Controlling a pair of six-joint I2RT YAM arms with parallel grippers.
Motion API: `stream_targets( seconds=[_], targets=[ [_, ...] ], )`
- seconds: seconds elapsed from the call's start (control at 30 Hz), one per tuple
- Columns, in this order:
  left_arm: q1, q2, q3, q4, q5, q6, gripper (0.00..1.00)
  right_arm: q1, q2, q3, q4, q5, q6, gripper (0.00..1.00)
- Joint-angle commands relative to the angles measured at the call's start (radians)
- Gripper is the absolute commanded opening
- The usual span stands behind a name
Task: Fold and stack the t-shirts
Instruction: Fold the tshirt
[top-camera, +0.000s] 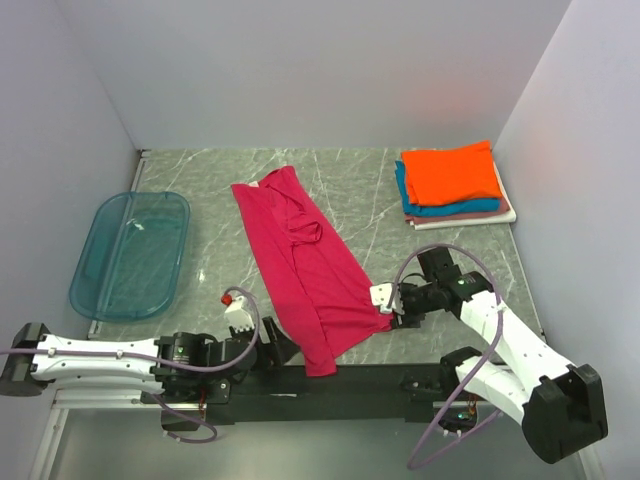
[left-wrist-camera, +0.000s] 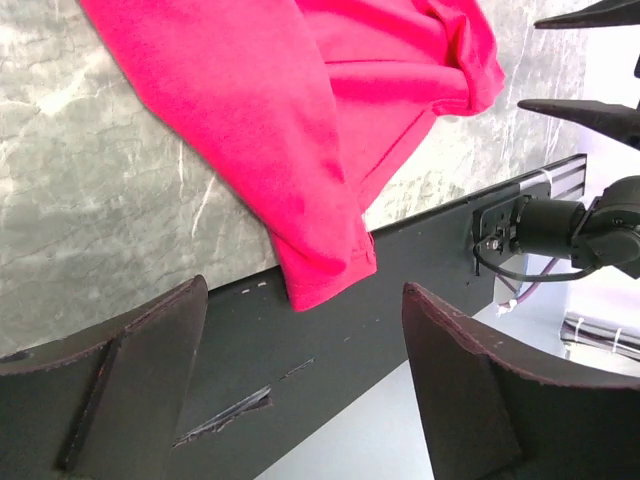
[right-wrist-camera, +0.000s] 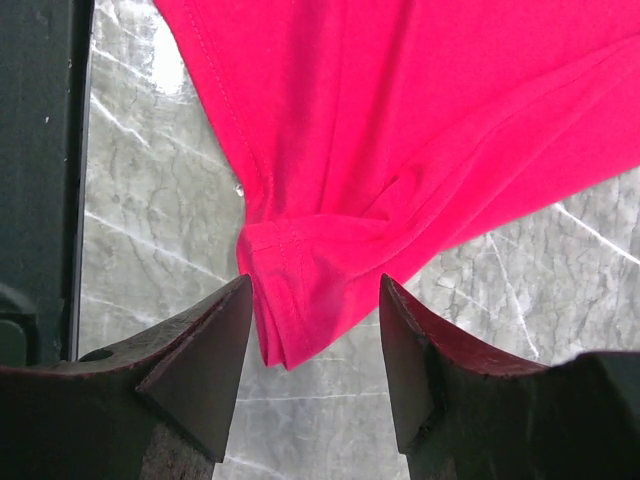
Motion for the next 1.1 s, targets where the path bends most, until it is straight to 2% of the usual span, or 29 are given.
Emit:
stream_targets(
  seconds=[0.0,0.07,0.1,0.13,0.23,0.3,0.33,0.5,0.73,1.07],
  targets=[
    [0.003,0.024,0.036,0.059,-0.027,0.002,0.83,-0.011,0.002,0.043,-0.048,-0.020,-0.014,0.60],
    [0.003,0.096,0.088,0.083,0.014,0.172,0.83,-0.017,0.014,0.046,-0.077,-0.012,-0.049,0.60],
    [0.001,0.198,0.156,0.089,0.029,0.241,0.83,-0.030,0.024,0.050,-0.085,-0.017,-0.058,0.60],
    [0.001,0.259,0.198,0.089,0.043,0.375,0.83,-0.040,0.028,0.053,-0.095,-0.023,-0.072,0.60],
    [-0.010,0.524,0.367,0.042,0.109,0.595,0.79,-0.094,0.056,0.078,-0.144,-0.060,-0.122,0.60],
    [-0.036,0.683,0.459,0.008,0.114,0.669,0.77,-0.122,0.074,0.090,-0.193,-0.078,-0.181,0.60],
    [-0.040,0.724,0.481,0.003,0.118,0.724,0.73,-0.140,0.092,0.098,-0.204,-0.080,-0.193,0.59],
    [-0.051,0.860,0.541,0.034,0.146,0.781,0.68,-0.163,0.107,0.080,-0.217,-0.080,-0.225,0.58],
    [-0.063,0.893,0.542,0.026,0.166,0.769,0.65,-0.171,0.134,0.064,-0.194,-0.069,-0.225,0.58],
    [-0.071,0.968,0.571,-0.009,0.135,0.777,0.65,-0.174,0.156,0.073,-0.194,-0.068,-0.232,0.57]
  ],
)
